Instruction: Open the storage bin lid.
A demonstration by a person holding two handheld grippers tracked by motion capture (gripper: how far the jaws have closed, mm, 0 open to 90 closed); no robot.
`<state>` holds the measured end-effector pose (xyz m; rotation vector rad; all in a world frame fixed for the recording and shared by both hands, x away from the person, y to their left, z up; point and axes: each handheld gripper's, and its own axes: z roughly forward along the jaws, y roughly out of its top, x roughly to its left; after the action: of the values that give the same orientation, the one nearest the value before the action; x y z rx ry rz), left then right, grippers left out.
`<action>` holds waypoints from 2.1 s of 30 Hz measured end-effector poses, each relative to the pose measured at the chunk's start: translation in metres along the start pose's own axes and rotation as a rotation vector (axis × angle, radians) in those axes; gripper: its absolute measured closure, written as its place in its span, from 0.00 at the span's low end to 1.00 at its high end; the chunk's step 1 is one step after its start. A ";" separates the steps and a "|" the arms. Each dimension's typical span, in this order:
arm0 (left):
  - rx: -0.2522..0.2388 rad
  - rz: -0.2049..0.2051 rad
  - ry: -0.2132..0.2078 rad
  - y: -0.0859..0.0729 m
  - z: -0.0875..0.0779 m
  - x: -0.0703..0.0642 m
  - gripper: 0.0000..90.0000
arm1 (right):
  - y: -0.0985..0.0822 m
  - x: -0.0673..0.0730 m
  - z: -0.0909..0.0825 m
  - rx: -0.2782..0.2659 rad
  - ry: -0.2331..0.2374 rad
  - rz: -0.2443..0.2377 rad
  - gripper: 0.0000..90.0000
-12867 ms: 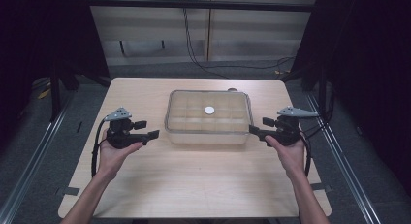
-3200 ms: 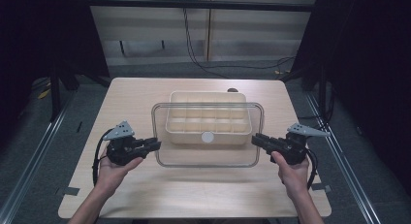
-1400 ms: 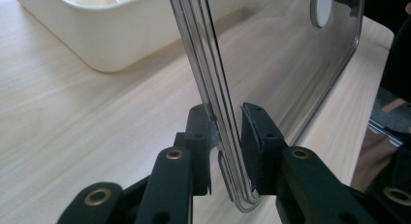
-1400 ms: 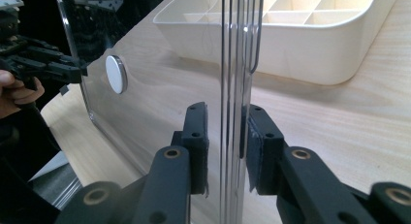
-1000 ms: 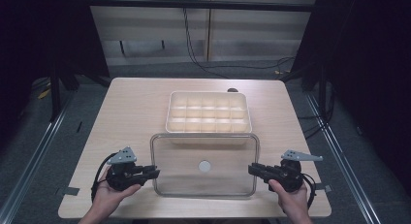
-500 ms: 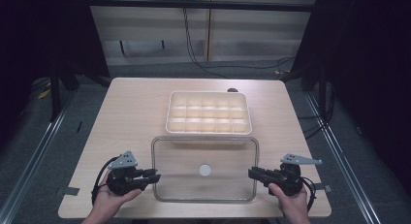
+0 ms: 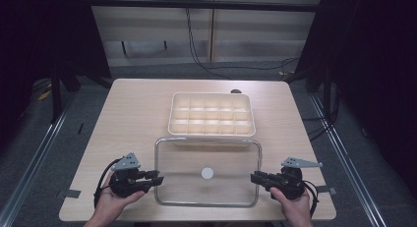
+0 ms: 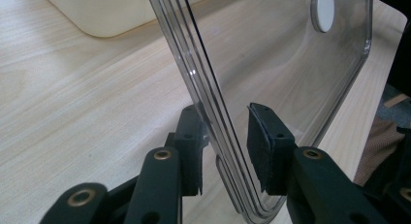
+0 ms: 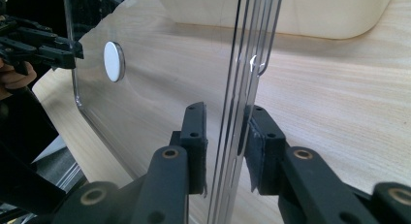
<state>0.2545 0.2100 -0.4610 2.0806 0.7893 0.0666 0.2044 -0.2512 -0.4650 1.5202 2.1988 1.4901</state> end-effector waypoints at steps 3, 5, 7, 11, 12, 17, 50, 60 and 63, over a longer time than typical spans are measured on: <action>-0.001 -0.005 -0.001 0.000 0.001 0.000 0.74 | 0.000 -0.001 0.001 0.002 -0.001 0.000 0.79; 0.006 -0.002 -0.001 -0.001 0.001 0.001 0.73 | 0.000 -0.001 0.003 0.004 -0.004 0.001 0.78; 0.007 -0.006 -0.002 -0.002 0.001 0.000 0.73 | -0.001 -0.001 0.005 0.007 -0.013 0.000 0.77; 0.015 -0.008 -0.009 -0.003 0.002 0.000 0.72 | -0.001 0.000 0.007 0.016 -0.023 -0.006 0.75; 0.018 -0.009 -0.005 -0.003 0.002 0.001 0.71 | -0.001 0.000 0.007 0.017 -0.022 0.001 0.75; 0.037 -0.011 -0.004 -0.004 0.007 0.002 0.68 | -0.002 -0.001 0.011 0.037 -0.032 0.004 0.73; 0.146 -0.029 0.003 -0.004 0.028 0.017 0.59 | -0.003 -0.013 0.041 0.165 -0.099 0.002 0.51; 0.165 -0.047 -0.018 -0.005 0.033 0.018 0.56 | -0.004 -0.015 0.045 0.159 -0.139 -0.013 0.43; 0.174 -0.055 -0.029 -0.006 0.036 0.018 0.53 | -0.003 -0.017 0.044 0.152 -0.152 -0.004 0.40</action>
<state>0.2780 0.1963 -0.4917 2.2160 0.8599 -0.0645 0.2347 -0.2358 -0.4975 1.6118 2.2687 1.1862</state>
